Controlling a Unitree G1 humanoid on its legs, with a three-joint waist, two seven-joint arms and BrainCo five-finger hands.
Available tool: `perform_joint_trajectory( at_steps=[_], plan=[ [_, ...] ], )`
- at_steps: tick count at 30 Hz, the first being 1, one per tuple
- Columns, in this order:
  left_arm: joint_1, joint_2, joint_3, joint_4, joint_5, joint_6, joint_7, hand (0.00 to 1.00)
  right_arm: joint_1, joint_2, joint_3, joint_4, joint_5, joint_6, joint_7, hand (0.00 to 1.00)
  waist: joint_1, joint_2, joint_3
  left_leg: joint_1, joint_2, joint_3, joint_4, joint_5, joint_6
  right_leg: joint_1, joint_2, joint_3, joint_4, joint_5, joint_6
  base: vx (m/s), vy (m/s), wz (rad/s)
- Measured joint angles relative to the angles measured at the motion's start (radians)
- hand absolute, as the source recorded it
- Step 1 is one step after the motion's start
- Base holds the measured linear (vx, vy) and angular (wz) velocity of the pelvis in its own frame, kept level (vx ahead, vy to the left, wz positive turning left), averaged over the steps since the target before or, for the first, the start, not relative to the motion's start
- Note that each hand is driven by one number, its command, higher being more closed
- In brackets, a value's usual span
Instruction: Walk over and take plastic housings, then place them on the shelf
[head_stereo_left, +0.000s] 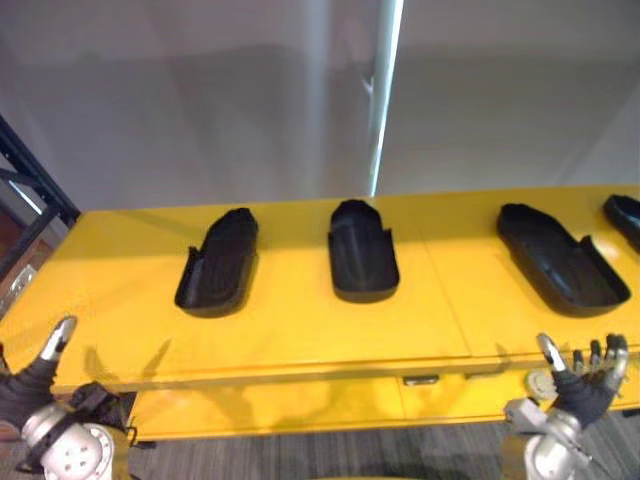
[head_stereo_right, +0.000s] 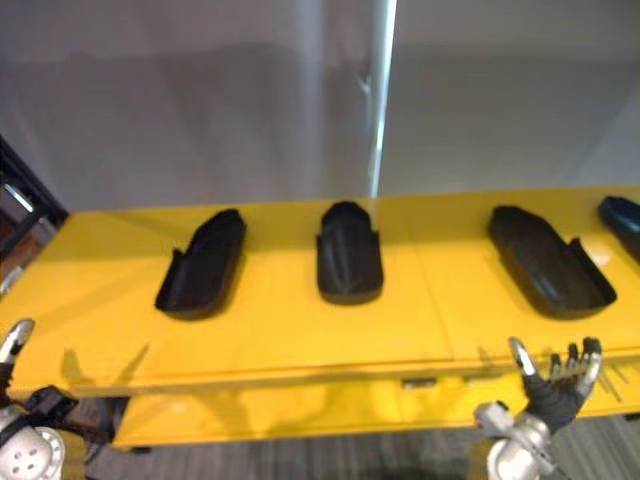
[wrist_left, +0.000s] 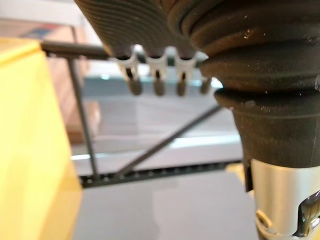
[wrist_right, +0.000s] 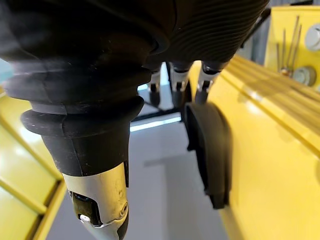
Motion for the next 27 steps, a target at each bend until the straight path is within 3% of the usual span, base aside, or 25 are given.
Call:
perform_joint_trajectory(
  at_steps=[1, 3, 6, 15, 21, 27],
  plan=[
    [-0.009, 0.005, -0.003, 0.021, -0.006, 0.0, -0.062, 0.0, -0.003, -0.007, 0.0, 0.009, 0.0, -0.001, 0.001, 0.0, -0.001, 0.0, 0.0, 0.0, 0.0, 0.0, 0.0, 0.0, 0.0, 0.0, 0.0, 0.0, 0.0, 0.0, 0.0, 0.0, 0.0, 0.0],
    [-0.018, 0.026, -0.011, 0.069, -0.01, 0.001, -0.103, 0.0, -0.01, -0.015, 0.0, 0.019, 0.001, -0.001, 0.003, 0.0, -0.002, 0.0, 0.0, 0.0, -0.001, 0.001, 0.0, 0.0, 0.0, 0.0, -0.001, 0.0, 0.0, 0.0, 0.0, 0.0, 0.0, 0.0],
    [-0.087, 0.122, -0.042, 0.281, -0.012, 0.033, -0.168, 0.0, -0.051, -0.051, 0.001, 0.071, 0.001, -0.001, 0.009, 0.0, -0.004, -0.003, 0.0, 0.0, -0.001, 0.004, 0.001, 0.0, 0.0, -0.003, -0.001, 0.002, 0.0, 0.0, 0.0, 0.0, 0.003, -0.01],
    [-0.255, 0.282, -0.048, 0.589, -0.051, 0.048, -0.154, 0.0, -0.09, -0.114, -0.004, 0.098, 0.0, 0.0, 0.018, 0.0, -0.018, -0.016, -0.006, 0.002, -0.002, 0.032, 0.001, 0.0, -0.002, -0.024, 0.0, 0.03, 0.0, 0.006, 0.005, 0.02, 0.012, -0.09],
    [-0.297, 0.303, -0.053, 0.709, -0.089, 0.046, -0.167, 0.0, -0.1, -0.135, -0.012, 0.109, 0.001, 0.0, 0.044, 0.0, -0.03, -0.009, 0.004, 0.01, -0.001, 0.063, 0.002, -0.003, -0.002, -0.034, 0.003, 0.061, 0.0, 0.015, 0.004, -0.03, 0.003, -0.16],
    [-0.321, 0.307, -0.086, 0.75, -0.167, 0.026, -0.26, 0.0, -0.101, -0.143, -0.038, 0.111, 0.001, 0.0, 0.066, 0.0, -0.037, 0.0, 0.015, 0.016, 0.0, 0.082, 0.003, -0.005, -0.001, -0.034, 0.005, 0.075, -0.007, 0.014, 0.003, -0.05, -0.004, -0.09]
  ],
)
